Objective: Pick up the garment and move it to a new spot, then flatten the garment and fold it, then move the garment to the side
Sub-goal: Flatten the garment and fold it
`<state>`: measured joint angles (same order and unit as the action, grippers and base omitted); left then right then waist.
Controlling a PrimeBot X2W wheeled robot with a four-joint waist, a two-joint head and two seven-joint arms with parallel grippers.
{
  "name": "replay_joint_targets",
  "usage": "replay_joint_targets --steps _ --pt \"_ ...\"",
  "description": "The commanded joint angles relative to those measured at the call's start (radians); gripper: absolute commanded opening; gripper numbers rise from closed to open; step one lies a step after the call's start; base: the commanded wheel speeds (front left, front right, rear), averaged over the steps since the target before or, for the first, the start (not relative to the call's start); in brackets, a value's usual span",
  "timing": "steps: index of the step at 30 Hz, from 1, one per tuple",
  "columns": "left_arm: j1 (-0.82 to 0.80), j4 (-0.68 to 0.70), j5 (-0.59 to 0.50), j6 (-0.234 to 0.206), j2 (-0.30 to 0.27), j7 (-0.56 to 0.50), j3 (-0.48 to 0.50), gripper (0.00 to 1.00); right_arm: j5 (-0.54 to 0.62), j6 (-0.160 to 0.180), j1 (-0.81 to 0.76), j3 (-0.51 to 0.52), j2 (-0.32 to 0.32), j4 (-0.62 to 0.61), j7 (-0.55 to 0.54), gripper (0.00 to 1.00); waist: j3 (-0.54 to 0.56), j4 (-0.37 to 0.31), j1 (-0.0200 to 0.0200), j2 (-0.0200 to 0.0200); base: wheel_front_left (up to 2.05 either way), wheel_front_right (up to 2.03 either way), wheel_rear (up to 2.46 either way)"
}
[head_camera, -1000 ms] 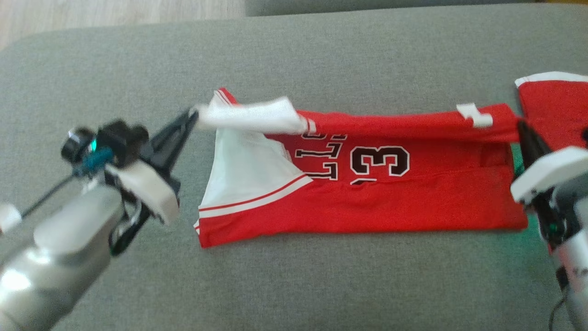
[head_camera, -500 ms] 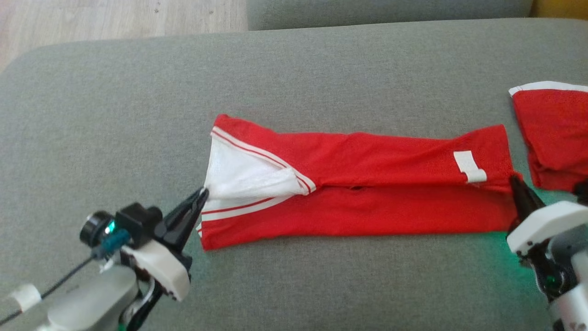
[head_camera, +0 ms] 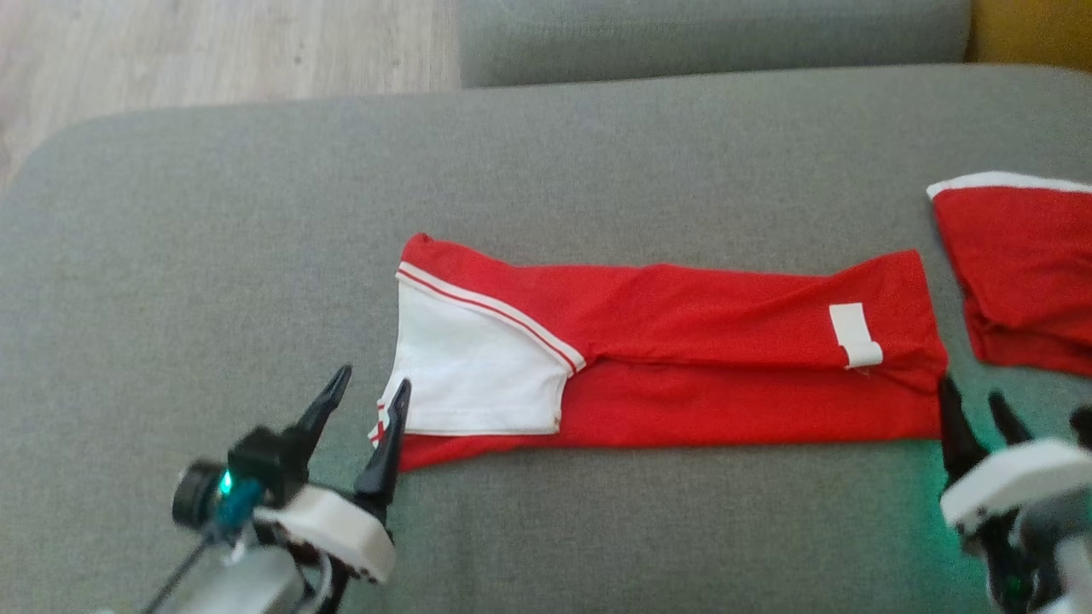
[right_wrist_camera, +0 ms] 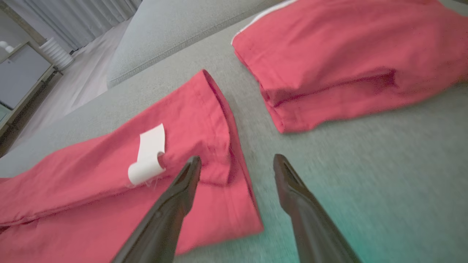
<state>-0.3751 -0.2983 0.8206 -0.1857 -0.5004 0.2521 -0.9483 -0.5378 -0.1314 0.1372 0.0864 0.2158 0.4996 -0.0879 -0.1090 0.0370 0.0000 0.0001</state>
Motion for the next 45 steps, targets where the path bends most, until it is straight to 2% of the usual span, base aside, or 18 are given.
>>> replay_joint_targets --steps 1,7,11,17,21,26,27,28,29,30,31,39,45 --pt "0.024 0.044 -0.034 -0.04 0.002 0.01 0.091 1.0 0.009 0.001 -0.028 0.005 -0.007 -0.043 0.023 1.0 0.034 0.002 0.0 -0.0001 0.0 0.0 0.0" --pt "0.2 0.158 -0.219 -0.157 0.108 0.01 0.247 1.0 0.026 0.001 -0.11 0.082 -0.068 -0.072 0.028 1.0 0.084 0.04 0.0 -0.0001 0.0 0.0 0.0" --pt "0.281 0.221 -0.345 -0.198 0.169 0.01 0.294 1.0 0.052 0.001 -0.093 0.154 -0.092 -0.062 0.022 1.0 0.096 0.086 0.0 -0.0001 0.0 0.0 0.0" --pt "0.351 0.27 -0.458 -0.207 0.224 0.01 0.32 1.0 0.112 0.001 -0.019 0.254 -0.107 0.004 0.012 1.0 0.092 0.14 0.0 -0.0001 0.0 0.0 0.0" --pt "0.377 0.28 -0.519 -0.192 0.249 0.01 0.337 1.0 0.181 0.001 0.044 0.339 -0.104 0.105 0.016 1.0 0.078 0.173 0.0 -0.0001 0.0 0.0 0.0" --pt "0.396 0.276 -0.571 -0.168 0.274 0.01 0.373 1.0 0.272 0.001 0.118 0.405 -0.119 0.252 0.006 1.0 0.066 0.181 0.0 -0.0001 0.0 0.0 0.0" --pt "0.397 0.275 -0.577 -0.163 0.277 0.01 0.38 1.0 0.286 0.001 0.126 0.404 -0.121 0.265 0.013 0.97 0.065 0.18 0.0 -0.0001 0.0 0.0 0.0" --pt "0.399 0.274 -0.582 -0.159 0.28 0.01 0.386 1.0 0.295 0.001 0.134 0.405 -0.123 0.278 0.019 0.74 0.065 0.178 0.0 -0.0001 0.0 0.0 0.0" --pt "0.401 0.273 -0.587 -0.155 0.284 0.01 0.393 1.0 0.296 0.001 0.143 0.401 -0.128 0.292 0.016 0.43 0.067 0.174 0.0 -0.0001 0.0 0.0 0.0" --pt "0.404 0.271 -0.591 -0.152 0.287 0.01 0.399 1.0 0.297 0.001 0.15 0.387 -0.132 0.302 0.01 0.07 0.069 0.171 0.0 -0.0001 0.0 0.0 0.0" --pt "0.407 0.269 -0.595 -0.148 0.29 0.01 0.405 1.0 0.296 0.001 0.156 0.372 -0.136 0.308 0.008 0.0 0.072 0.165 0.0 -0.0001 0.0 0.0 0.0" --pt "0.428 0.259 -0.624 -0.119 0.315 0.01 0.443 1.0 0.269 0.001 0.159 0.325 -0.13 0.308 0.004 0.0 0.099 0.128 0.0 -0.0001 0.0 0.0 0.0" --pt "0.443 0.255 -0.641 -0.099 0.328 0.01 0.467 1.0 0.234 0.001 0.139 0.307 -0.107 0.259 0.015 0.0 0.117 0.108 0.0 -0.0001 0.0 0.0 0.0"
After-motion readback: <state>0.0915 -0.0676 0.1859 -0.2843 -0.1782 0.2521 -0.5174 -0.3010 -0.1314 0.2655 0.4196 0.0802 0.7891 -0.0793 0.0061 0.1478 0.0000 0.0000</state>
